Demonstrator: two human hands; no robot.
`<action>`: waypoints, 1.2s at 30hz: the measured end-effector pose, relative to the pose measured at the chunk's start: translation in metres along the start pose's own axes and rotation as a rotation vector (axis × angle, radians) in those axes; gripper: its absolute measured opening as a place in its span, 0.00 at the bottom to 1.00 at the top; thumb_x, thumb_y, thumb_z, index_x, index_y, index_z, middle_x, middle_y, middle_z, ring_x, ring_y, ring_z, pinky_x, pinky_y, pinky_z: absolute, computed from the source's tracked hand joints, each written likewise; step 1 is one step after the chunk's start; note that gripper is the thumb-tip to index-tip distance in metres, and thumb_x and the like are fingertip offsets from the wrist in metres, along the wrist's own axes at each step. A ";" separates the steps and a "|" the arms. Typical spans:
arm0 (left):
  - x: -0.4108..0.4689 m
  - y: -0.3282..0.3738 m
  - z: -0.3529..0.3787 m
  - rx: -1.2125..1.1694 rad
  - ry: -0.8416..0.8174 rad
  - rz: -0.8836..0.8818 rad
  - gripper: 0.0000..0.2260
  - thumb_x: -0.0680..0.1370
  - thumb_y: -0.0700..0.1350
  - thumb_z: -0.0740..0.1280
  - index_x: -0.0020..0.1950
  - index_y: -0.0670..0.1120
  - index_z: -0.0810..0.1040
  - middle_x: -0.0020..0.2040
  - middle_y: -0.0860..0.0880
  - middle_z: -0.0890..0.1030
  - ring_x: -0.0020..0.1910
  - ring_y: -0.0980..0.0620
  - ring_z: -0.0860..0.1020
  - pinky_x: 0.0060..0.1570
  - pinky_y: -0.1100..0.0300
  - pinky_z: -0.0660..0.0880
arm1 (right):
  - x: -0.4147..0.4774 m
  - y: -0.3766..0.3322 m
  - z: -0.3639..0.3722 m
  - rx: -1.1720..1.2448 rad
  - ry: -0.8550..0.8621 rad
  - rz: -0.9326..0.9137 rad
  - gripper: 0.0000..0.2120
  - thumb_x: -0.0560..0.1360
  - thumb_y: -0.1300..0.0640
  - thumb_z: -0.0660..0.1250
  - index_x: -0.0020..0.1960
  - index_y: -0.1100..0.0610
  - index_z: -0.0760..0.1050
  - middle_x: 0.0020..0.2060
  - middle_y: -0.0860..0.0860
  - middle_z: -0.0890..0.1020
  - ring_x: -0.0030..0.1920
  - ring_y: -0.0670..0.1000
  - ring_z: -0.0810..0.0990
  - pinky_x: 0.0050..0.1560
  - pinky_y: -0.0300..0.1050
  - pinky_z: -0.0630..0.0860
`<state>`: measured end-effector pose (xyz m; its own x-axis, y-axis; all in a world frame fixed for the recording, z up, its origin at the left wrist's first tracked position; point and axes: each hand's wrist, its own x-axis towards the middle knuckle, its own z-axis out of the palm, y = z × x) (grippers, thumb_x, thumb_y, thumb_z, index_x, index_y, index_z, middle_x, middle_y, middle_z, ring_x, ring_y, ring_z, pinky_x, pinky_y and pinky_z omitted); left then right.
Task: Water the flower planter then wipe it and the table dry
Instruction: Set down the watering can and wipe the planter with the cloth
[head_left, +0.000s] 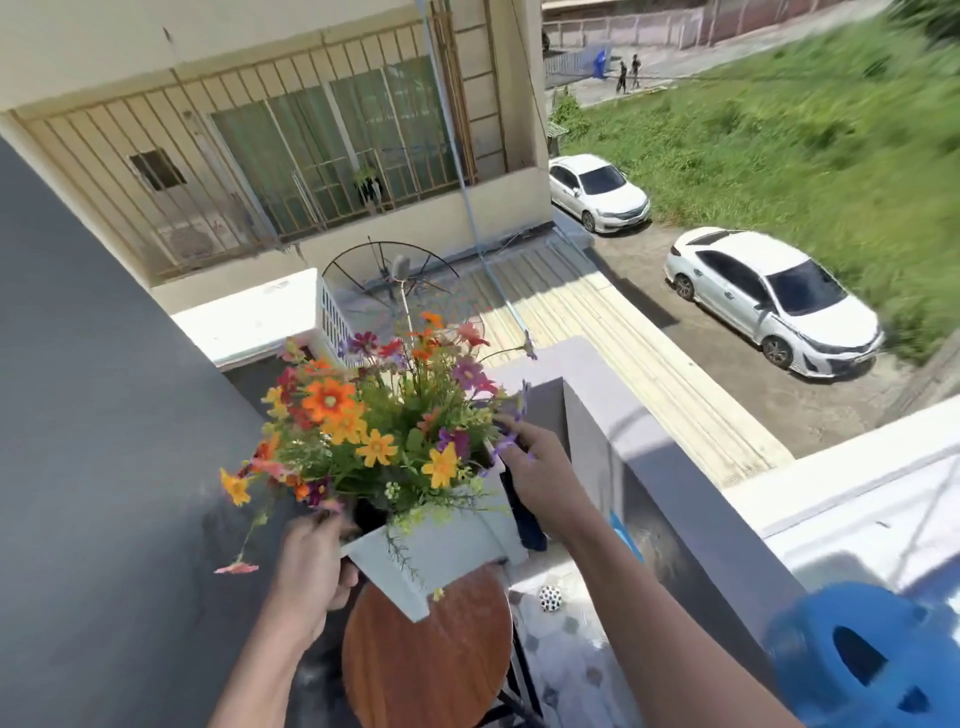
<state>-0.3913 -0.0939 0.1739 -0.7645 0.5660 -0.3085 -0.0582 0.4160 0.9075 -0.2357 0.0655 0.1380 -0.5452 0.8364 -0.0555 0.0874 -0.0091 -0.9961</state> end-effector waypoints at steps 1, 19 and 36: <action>0.002 0.001 -0.001 -0.020 0.013 -0.005 0.13 0.79 0.36 0.57 0.34 0.42 0.69 0.25 0.44 0.68 0.13 0.57 0.59 0.33 0.62 0.51 | -0.001 0.003 -0.001 -0.013 -0.017 -0.043 0.10 0.82 0.62 0.60 0.52 0.55 0.79 0.27 0.37 0.80 0.28 0.37 0.77 0.31 0.34 0.71; 0.000 -0.003 -0.014 -0.067 -0.071 0.070 0.23 0.80 0.37 0.58 0.27 0.51 0.79 0.19 0.51 0.71 0.27 0.52 0.65 0.31 0.64 0.55 | 0.014 0.013 0.015 -0.002 -0.011 0.046 0.21 0.75 0.62 0.56 0.47 0.39 0.80 0.47 0.50 0.86 0.47 0.61 0.81 0.50 0.60 0.78; 0.111 -0.058 -0.042 -0.074 0.142 -0.022 0.08 0.75 0.40 0.58 0.36 0.44 0.71 0.24 0.43 0.71 0.17 0.52 0.65 0.23 0.66 0.56 | 0.047 0.165 0.089 -0.278 0.007 0.202 0.13 0.80 0.60 0.62 0.62 0.57 0.79 0.55 0.53 0.83 0.54 0.51 0.79 0.52 0.44 0.72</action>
<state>-0.4995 -0.0850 0.0991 -0.8451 0.4492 -0.2899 -0.1190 0.3706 0.9211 -0.3211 0.0546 -0.0348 -0.4880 0.8368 -0.2481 0.4170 -0.0261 -0.9085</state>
